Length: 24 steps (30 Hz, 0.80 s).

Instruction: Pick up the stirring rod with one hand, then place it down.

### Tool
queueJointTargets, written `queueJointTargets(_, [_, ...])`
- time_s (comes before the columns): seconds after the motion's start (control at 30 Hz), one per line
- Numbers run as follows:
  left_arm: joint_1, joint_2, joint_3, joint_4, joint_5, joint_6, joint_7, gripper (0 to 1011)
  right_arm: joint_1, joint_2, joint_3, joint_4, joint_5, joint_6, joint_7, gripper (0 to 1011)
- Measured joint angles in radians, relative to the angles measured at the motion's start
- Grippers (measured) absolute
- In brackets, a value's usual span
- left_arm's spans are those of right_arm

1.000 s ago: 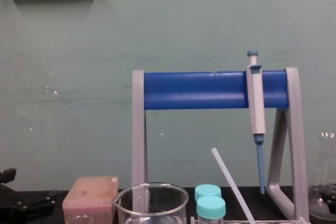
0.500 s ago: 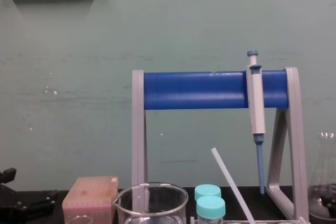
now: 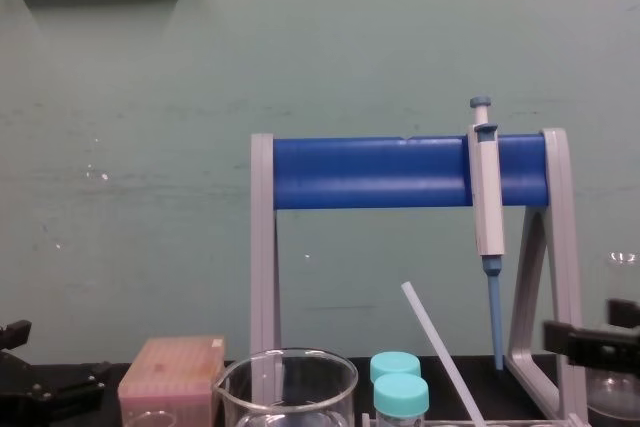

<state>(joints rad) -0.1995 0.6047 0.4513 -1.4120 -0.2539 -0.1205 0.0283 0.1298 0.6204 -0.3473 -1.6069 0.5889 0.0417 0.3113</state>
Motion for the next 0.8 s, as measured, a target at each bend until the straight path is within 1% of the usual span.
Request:
queueJointTargets(0.1, [0.0,0.0,0.0,0.0,0.0,0.0,0.0,1000,0.006,0.002,-0.004,-0.026,0.019,0.026,0.046,1003])
queueJointTargets(0.17, [0.0,0.0,0.0,0.0,0.0,0.0,0.0,1000,0.018,0.003,-0.016,-0.042,0.022,0.042,0.084,1003])
queueJointTargets(0.23, [0.0,0.0,0.0,0.0,0.0,0.0,0.0,1000,0.028,0.001,-0.025,-0.046,0.02,0.051,0.104,1003])
queueJointTargets(0.27, [0.0,0.0,0.0,0.0,0.0,0.0,0.0,1000,0.039,-0.004,-0.037,-0.047,0.014,0.06,0.122,1003])
queueJointTargets(0.33, [0.0,0.0,0.0,0.0,0.0,0.0,0.0,1000,0.051,-0.009,-0.048,-0.045,0.007,0.068,0.134,1003])
queueJointTargets(0.37, [0.0,0.0,0.0,0.0,0.0,0.0,0.0,1000,0.066,-0.016,-0.061,-0.036,-0.003,0.076,0.144,1003])
queueJointTargets(0.4, [0.0,0.0,0.0,0.0,0.0,0.0,0.0,1000,0.066,-0.016,-0.061,-0.036,-0.003,0.076,0.144,1003])
queueJointTargets(0.47, [0.0,0.0,0.0,0.0,0.0,0.0,0.0,1000,0.095,-0.036,-0.085,-0.014,-0.025,0.092,0.152,1003])
queueJointTargets(0.5, [0.0,0.0,0.0,0.0,0.0,0.0,0.0,1000,0.095,-0.036,-0.085,-0.014,-0.025,0.092,0.152,1003])
queueJointTargets(0.6, [0.0,0.0,0.0,0.0,0.0,0.0,0.0,1000,0.129,-0.066,-0.104,0.02,-0.048,0.109,0.151,1003])
queueJointTargets(0.63, [0.0,0.0,0.0,0.0,0.0,0.0,0.0,1000,0.134,-0.071,-0.107,0.026,-0.05,0.111,0.15,1003])
queueJointTargets(0.67, [0.0,0.0,0.0,0.0,0.0,0.0,0.0,1000,0.147,-0.085,-0.112,0.041,-0.058,0.115,0.145,1003])
queueJointTargets(0.7, [0.0,0.0,0.0,0.0,0.0,0.0,0.0,1000,0.147,-0.085,-0.112,0.041,-0.058,0.115,0.145,1003])
queueJointTargets(0.77, [0.0,0.0,0.0,0.0,0.0,0.0,0.0,1000,0.17,-0.111,-0.122,0.071,-0.072,0.123,0.138,1003])
queueJointTargets(0.8, [0.0,0.0,0.0,0.0,0.0,0.0,0.0,1000,0.176,-0.117,-0.124,0.078,-0.074,0.125,0.137,1003])
